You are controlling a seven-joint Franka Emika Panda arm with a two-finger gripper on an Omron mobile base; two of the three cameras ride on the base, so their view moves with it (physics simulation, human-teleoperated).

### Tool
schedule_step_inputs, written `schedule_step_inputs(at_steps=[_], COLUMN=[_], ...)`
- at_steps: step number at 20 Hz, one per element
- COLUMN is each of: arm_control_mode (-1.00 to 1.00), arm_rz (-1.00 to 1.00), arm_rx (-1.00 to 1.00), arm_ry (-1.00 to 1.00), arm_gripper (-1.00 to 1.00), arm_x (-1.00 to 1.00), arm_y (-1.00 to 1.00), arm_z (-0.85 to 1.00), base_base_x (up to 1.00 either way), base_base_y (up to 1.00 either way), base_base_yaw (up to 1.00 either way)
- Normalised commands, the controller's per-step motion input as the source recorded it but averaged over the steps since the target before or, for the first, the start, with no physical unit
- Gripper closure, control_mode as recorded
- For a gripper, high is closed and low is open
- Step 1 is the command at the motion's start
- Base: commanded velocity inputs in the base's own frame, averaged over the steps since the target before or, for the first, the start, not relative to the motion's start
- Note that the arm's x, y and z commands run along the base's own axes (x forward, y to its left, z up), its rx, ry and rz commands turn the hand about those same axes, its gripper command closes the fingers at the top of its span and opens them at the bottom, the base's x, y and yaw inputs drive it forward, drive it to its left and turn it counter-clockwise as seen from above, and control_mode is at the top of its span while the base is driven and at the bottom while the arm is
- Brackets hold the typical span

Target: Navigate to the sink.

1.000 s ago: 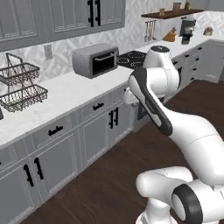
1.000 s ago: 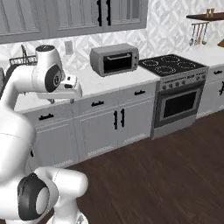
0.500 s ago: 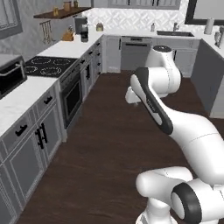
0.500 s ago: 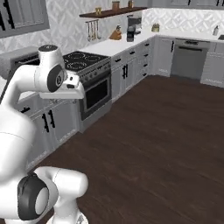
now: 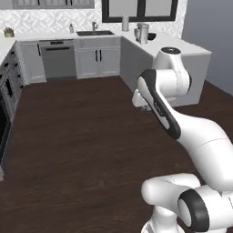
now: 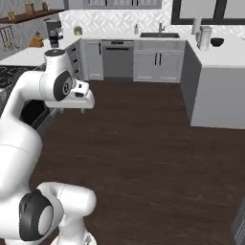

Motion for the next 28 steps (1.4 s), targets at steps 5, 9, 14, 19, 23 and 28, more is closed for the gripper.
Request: schedule_step_inputs(at_steps=[5,9,14,19,23,28], arm_control_mode=[1.0,1.0,1.0,1.0,1.0,1.0], arm_rz=[0.0,0.0,0.0,0.0,0.0,0.0], arm_rx=[0.0,0.0,0.0,0.0,0.0,0.0], arm_ry=[0.0,0.0,0.0,0.0,0.0,0.0], arm_gripper=[-1.0,-1.0,-1.0,-1.0,-1.0,-1.0], arm_x=[0.0,0.0,0.0,0.0,0.0,0.0], arm_y=[0.0,0.0,0.0,0.0,0.0,0.0], arm_z=[0.0,0.0,0.0,0.0,0.0,0.0], base_base_x=[0.66,0.91,1.0,1.0,1.0,1.0], base_base_y=[0.28,0.51,0.36,0.13,0.04,0.0], base_base_yaw=[-0.48,-0.23,0.02,0.1,0.1,0.1])
